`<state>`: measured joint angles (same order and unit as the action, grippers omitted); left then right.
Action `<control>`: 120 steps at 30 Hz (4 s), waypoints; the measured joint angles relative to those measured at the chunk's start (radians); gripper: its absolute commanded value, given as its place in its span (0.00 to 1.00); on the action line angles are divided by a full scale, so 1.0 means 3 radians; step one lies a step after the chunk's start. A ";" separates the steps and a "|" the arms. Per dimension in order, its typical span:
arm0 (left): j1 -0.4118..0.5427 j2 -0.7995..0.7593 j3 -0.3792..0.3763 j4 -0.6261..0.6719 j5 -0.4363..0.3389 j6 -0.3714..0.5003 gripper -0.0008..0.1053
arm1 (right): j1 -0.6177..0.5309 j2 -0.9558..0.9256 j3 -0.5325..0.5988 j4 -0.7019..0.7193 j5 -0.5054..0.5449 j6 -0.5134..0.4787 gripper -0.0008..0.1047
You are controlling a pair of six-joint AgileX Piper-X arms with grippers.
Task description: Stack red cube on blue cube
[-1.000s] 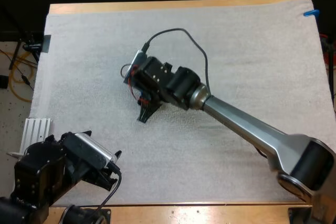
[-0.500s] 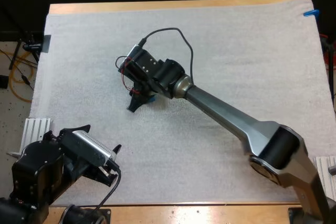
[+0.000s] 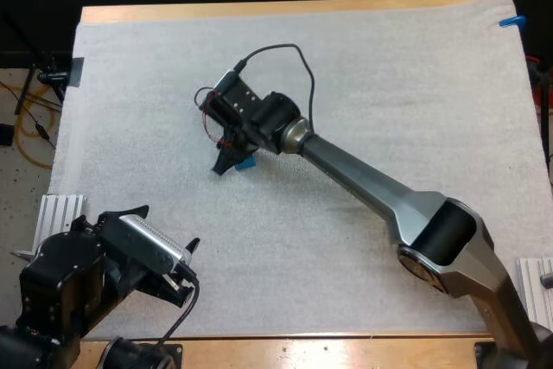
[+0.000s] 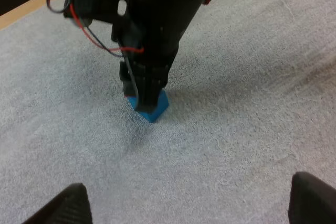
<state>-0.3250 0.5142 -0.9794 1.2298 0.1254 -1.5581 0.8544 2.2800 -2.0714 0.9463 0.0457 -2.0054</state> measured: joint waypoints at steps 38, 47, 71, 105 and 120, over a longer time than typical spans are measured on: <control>0.0000 0.0000 0.0000 0.0000 0.0000 0.0000 0.71 | -0.0046 0.0000 0.0001 0.0072 -0.0270 0.0029 0.54; 0.0000 0.0000 0.0000 0.0000 0.0000 0.0000 0.71 | -0.0046 -0.0138 0.0001 0.0151 -0.0270 0.0029 0.54; 0.0994 0.0834 0.0000 -0.1778 0.0594 0.0087 0.71 | -0.1301 -0.1033 0.0001 0.0048 -0.0279 0.0531 0.54; 0.1383 0.0645 0.0134 -0.1797 0.0743 0.0100 0.71 | -0.2577 -0.4837 0.3734 -0.1074 -0.0089 0.0510 0.54; 0.1266 -0.1002 0.0974 -0.1696 0.0748 0.0074 0.71 | -0.2577 -0.6518 0.4930 -0.1052 -0.0081 0.0545 0.54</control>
<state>0.0549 0.2135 -0.6870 0.7211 0.3499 -1.5360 0.0813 0.3245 -0.5924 0.6306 0.0215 -1.8418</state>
